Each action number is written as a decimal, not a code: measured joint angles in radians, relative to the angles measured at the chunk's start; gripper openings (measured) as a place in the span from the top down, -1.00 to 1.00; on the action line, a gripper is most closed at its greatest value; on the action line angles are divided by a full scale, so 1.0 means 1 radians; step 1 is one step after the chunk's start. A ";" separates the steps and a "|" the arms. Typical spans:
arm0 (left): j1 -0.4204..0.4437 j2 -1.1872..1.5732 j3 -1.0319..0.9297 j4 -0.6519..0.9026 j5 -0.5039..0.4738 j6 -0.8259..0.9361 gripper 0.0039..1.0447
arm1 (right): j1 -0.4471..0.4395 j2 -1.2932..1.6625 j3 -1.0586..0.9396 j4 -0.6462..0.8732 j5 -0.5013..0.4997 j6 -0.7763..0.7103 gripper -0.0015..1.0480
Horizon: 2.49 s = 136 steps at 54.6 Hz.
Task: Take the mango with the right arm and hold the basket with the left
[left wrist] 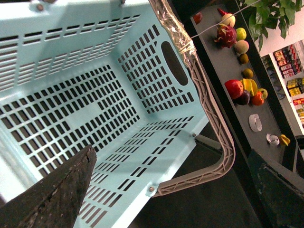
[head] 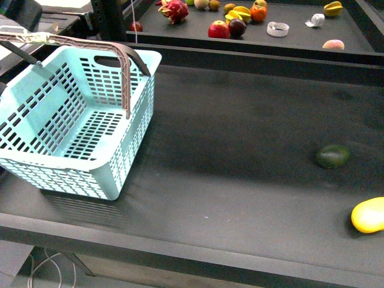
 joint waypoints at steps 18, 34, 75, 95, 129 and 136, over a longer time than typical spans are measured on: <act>-0.014 0.240 0.315 -0.045 0.026 -0.112 -0.85 | 0.000 0.000 0.000 0.000 0.000 0.000 -0.84; -0.011 0.444 0.553 -0.094 0.043 -0.160 -0.85 | 0.000 0.000 0.000 0.000 0.000 0.000 -0.84; 0.020 0.627 0.798 -0.147 0.121 -0.158 0.91 | 0.000 0.000 0.000 0.000 0.000 0.000 -0.84; 0.032 0.372 0.489 -0.009 0.143 0.008 0.91 | 0.000 0.000 0.000 0.000 0.000 0.000 -0.84; -0.365 0.072 -0.005 0.299 0.182 0.597 0.91 | 0.000 0.000 0.000 0.000 0.000 0.000 -0.84; -0.446 0.058 -0.010 0.331 0.156 0.639 0.91 | 0.000 0.000 0.000 0.000 0.000 0.000 -0.84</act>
